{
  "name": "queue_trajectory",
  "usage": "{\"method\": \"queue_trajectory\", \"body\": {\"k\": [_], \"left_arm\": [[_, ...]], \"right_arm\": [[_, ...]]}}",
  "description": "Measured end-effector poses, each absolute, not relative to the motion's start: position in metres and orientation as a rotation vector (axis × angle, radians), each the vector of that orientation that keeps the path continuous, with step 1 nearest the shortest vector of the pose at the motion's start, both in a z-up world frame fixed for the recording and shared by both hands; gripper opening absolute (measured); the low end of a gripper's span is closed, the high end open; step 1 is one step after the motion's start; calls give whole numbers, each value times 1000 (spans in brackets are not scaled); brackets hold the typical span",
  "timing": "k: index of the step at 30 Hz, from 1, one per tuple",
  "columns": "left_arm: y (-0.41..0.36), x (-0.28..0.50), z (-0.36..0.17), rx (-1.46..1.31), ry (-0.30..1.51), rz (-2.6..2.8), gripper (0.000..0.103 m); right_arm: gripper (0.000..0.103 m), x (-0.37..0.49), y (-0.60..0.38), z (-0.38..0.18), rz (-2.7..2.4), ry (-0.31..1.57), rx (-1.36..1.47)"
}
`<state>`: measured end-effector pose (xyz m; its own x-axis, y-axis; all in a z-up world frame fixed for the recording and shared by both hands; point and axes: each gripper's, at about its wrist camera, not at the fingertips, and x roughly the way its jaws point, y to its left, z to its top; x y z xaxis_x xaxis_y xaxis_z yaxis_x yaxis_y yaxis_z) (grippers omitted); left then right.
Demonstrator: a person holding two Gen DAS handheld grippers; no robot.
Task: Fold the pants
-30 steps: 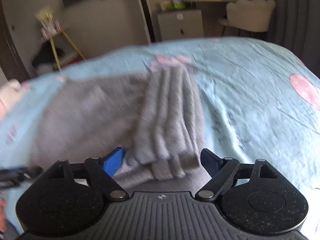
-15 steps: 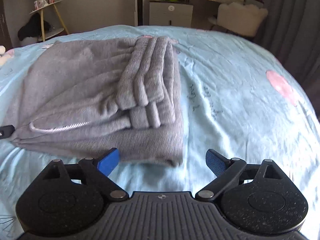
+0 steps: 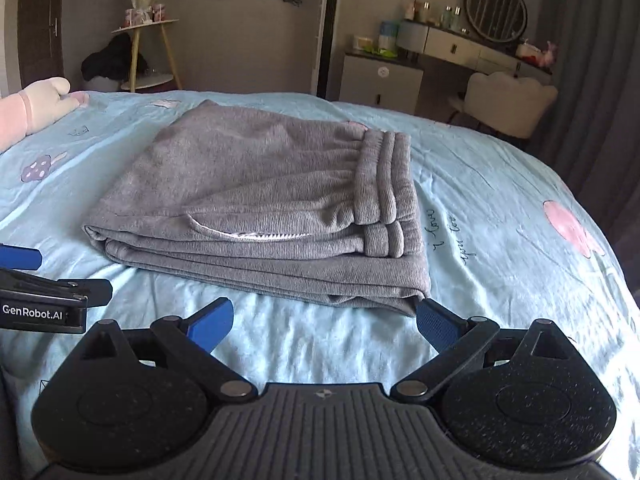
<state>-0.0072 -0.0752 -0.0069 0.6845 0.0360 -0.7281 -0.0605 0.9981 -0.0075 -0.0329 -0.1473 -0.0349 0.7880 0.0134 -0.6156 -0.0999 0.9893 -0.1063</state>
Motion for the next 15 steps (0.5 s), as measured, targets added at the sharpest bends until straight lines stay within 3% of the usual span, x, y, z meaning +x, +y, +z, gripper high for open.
{"method": "queue_trajectory", "body": {"k": [15], "left_arm": [[-76,5,-20,-79,863,10,100]], "right_arm": [[98,-22,-153,-49,39,694,-74]]}}
